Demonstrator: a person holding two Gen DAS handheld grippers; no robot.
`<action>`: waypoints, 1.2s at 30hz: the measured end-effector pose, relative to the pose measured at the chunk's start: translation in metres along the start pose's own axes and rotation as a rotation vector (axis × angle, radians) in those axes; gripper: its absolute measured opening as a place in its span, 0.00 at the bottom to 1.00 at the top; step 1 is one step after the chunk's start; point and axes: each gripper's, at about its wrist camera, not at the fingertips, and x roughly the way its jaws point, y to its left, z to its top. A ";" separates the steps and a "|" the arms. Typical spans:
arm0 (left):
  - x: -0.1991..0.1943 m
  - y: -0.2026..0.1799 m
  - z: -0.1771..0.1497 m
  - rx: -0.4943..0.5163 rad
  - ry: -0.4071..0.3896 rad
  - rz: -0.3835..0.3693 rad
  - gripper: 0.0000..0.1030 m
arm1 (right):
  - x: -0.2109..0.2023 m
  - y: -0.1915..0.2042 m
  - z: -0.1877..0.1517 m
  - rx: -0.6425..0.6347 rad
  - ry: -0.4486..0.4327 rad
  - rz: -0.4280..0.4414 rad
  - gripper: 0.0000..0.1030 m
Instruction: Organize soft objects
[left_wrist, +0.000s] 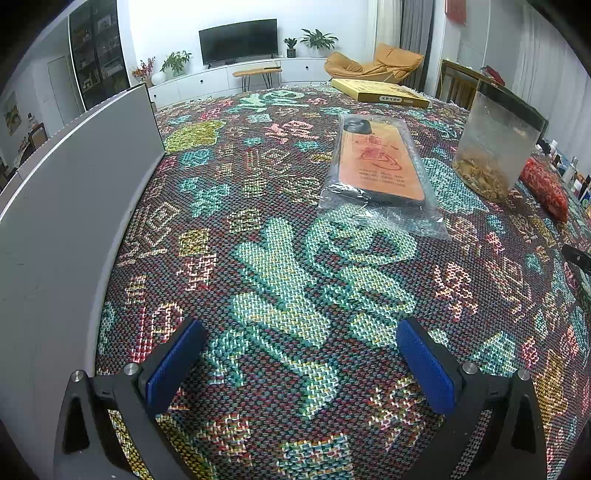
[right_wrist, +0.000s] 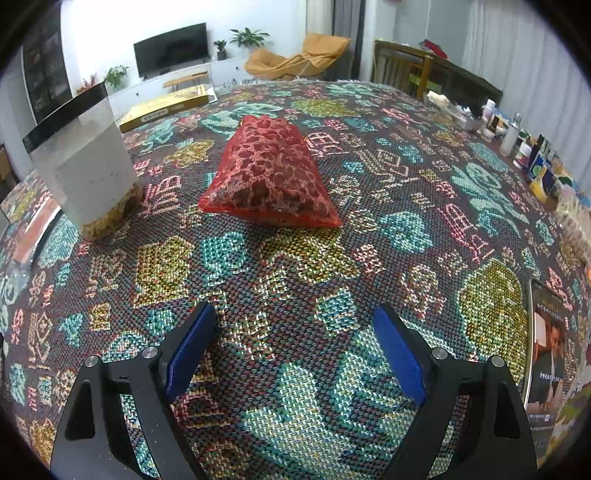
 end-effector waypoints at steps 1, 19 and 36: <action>0.000 0.000 0.000 0.000 0.000 -0.001 1.00 | 0.000 0.000 0.000 0.000 0.000 0.000 0.86; 0.056 -0.085 0.147 0.197 0.161 -0.109 0.99 | 0.000 0.000 0.000 0.001 -0.001 0.001 0.86; 0.108 -0.062 0.167 0.093 0.194 -0.074 0.94 | -0.003 -0.015 0.016 -0.029 0.061 0.162 0.86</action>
